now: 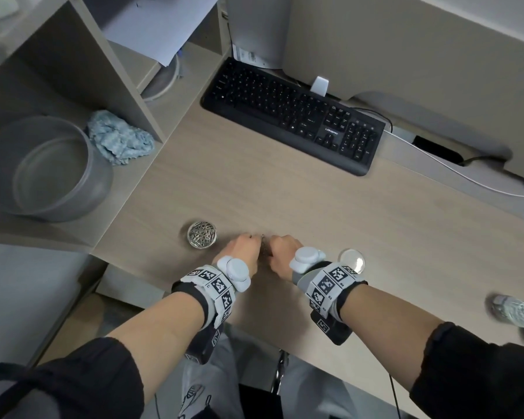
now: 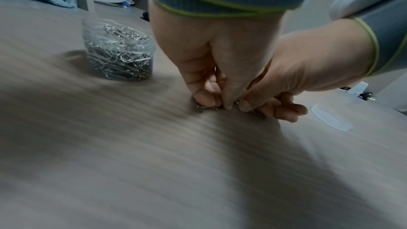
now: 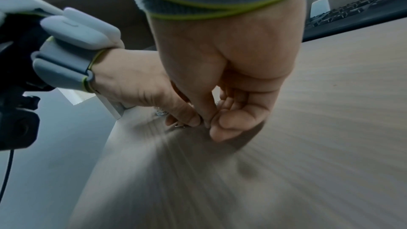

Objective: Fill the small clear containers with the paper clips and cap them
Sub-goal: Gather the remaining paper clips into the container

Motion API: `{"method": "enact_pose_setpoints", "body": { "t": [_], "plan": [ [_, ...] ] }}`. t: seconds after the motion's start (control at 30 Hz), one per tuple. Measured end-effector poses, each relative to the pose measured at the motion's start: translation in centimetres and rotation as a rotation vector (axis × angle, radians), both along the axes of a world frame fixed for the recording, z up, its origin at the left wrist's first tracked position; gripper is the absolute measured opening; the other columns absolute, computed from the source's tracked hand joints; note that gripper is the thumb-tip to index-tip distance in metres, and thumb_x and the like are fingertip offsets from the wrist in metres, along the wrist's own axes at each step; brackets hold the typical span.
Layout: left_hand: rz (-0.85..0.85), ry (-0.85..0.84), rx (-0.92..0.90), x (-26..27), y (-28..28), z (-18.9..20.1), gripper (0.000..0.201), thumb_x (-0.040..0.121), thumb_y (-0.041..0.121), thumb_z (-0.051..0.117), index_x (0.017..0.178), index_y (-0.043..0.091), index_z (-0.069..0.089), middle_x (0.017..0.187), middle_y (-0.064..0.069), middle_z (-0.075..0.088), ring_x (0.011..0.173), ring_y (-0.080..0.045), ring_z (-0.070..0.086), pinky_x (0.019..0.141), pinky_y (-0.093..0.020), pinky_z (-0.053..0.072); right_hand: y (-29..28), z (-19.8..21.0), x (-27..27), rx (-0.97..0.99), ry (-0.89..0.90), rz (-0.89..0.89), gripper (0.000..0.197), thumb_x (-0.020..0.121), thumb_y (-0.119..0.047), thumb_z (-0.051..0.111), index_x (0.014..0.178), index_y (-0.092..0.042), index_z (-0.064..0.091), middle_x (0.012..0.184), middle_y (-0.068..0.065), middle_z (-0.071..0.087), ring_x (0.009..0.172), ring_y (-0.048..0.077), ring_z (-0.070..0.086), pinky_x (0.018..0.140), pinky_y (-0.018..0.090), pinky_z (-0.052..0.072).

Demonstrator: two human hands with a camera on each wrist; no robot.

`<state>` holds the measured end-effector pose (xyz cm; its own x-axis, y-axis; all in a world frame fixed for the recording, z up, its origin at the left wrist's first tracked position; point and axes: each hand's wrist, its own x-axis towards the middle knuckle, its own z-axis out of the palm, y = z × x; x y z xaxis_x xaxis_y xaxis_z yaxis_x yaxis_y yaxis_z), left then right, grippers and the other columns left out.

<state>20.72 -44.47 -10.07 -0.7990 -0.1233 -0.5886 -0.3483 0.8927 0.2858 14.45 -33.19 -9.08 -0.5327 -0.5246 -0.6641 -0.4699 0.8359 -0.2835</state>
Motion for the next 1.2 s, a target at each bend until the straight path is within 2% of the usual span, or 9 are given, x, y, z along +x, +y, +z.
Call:
{"method": "enact_pose_setpoints", "body": {
  "t": [0.27, 0.37, 0.47, 0.6, 0.73, 0.83, 0.9, 1.1, 1.2],
  "plan": [
    [-0.103, -0.031, -0.078, -0.1, 0.3, 0.9, 0.025, 0.09, 0.01, 0.053, 0.114, 0.007, 0.057, 0.113, -0.014, 0.061, 0.1, -0.036, 0.063, 0.075, -0.038, 0.05, -0.1, 0.5, 0.1, -0.007, -0.006, 0.006, 0.022, 0.088, -0.008, 0.049, 0.106, -0.011, 0.061, 0.1, 0.013, 0.067, 0.075, 0.031, 0.054, 0.065, 0.032, 0.044],
    [-0.104, -0.037, -0.072, 0.2, 0.1, 1.0, 0.024, 0.09, 0.012, 0.052, 0.113, 0.007, 0.058, 0.112, -0.015, 0.061, 0.099, -0.036, 0.063, 0.075, -0.039, 0.051, 0.1, 0.5, 0.0, -0.023, 0.004, 0.032, 0.022, 0.087, -0.012, 0.05, 0.106, -0.014, 0.061, 0.1, 0.012, 0.068, 0.083, 0.033, 0.063, 0.07, 0.035, 0.051],
    [-0.086, -0.034, -0.067, 0.5, -0.4, 1.2, 0.024, 0.089, 0.012, 0.053, 0.112, 0.007, 0.059, 0.112, -0.014, 0.061, 0.099, -0.036, 0.063, 0.075, -0.038, 0.048, 0.1, 0.4, -0.1, -0.019, 0.014, 0.092, 0.026, 0.088, -0.011, 0.049, 0.112, -0.011, 0.06, 0.105, 0.012, 0.068, 0.091, 0.034, 0.065, 0.072, 0.033, 0.052],
    [-0.033, 0.0, -0.052, 0.9, -1.3, 1.6, 0.026, 0.089, 0.015, 0.051, 0.113, 0.007, 0.059, 0.114, -0.015, 0.061, 0.102, -0.037, 0.062, 0.075, -0.036, 0.046, -0.3, 0.9, -0.5, 0.013, 0.018, 0.119, 0.026, 0.089, -0.01, 0.049, 0.111, -0.012, 0.061, 0.106, 0.011, 0.067, 0.079, 0.031, 0.059, 0.067, 0.03, 0.045],
    [0.086, 0.093, 0.029, 1.3, -2.7, 3.0, 0.022, 0.088, 0.018, 0.053, 0.107, 0.012, 0.063, 0.108, -0.013, 0.064, 0.096, -0.035, 0.062, 0.075, -0.034, 0.049, -1.5, 2.0, -0.9, -0.042, -0.02, 0.063, 0.008, 0.085, -0.019, 0.051, 0.088, -0.026, 0.053, 0.1, 0.01, 0.064, 0.076, 0.029, 0.053, 0.067, 0.03, 0.043],
    [0.253, 0.159, 0.083, 1.5, -4.8, 4.4, 0.016, 0.086, 0.018, 0.054, 0.098, 0.016, 0.065, 0.098, -0.007, 0.069, 0.091, -0.031, 0.062, 0.078, -0.035, 0.052, -3.8, 3.2, -1.1, -0.156, -0.036, 0.017, 0.022, 0.083, -0.019, 0.054, 0.068, -0.027, 0.04, 0.083, 0.004, 0.058, 0.073, 0.028, 0.054, 0.063, 0.029, 0.042],
    [0.335, 0.189, 0.09, 1.9, -7.0, 5.0, 0.013, 0.086, 0.017, 0.056, 0.095, 0.017, 0.066, 0.093, -0.003, 0.07, 0.09, -0.028, 0.063, 0.079, -0.033, 0.052, -5.8, 3.8, -1.1, -0.229, -0.044, -0.007, 0.026, 0.079, -0.019, 0.056, 0.062, -0.026, 0.038, 0.079, 0.002, 0.061, 0.074, 0.029, 0.057, 0.065, 0.032, 0.048],
    [0.403, 0.234, 0.084, 3.7, -11.2, 4.5, 0.016, 0.086, 0.009, 0.063, 0.1, 0.013, 0.068, 0.097, -0.006, 0.069, 0.09, -0.025, 0.063, 0.082, -0.033, 0.051, -10.1, 4.3, 0.0, -0.25, -0.064, 0.041, 0.019, 0.079, -0.013, 0.058, 0.068, -0.022, 0.045, 0.077, 0.003, 0.059, 0.074, 0.027, 0.055, 0.062, 0.029, 0.039],
    [0.373, 0.261, 0.082, 4.1, -10.9, 4.2, 0.02, 0.083, 0.008, 0.066, 0.104, 0.011, 0.065, 0.101, -0.006, 0.064, 0.09, -0.026, 0.061, 0.081, -0.033, 0.049, -10.7, 4.0, 0.5, -0.218, -0.078, 0.07, 0.006, 0.082, -0.012, 0.058, 0.08, -0.017, 0.057, 0.086, 0.008, 0.066, 0.082, 0.029, 0.062, 0.066, 0.03, 0.046]
  ]
}}
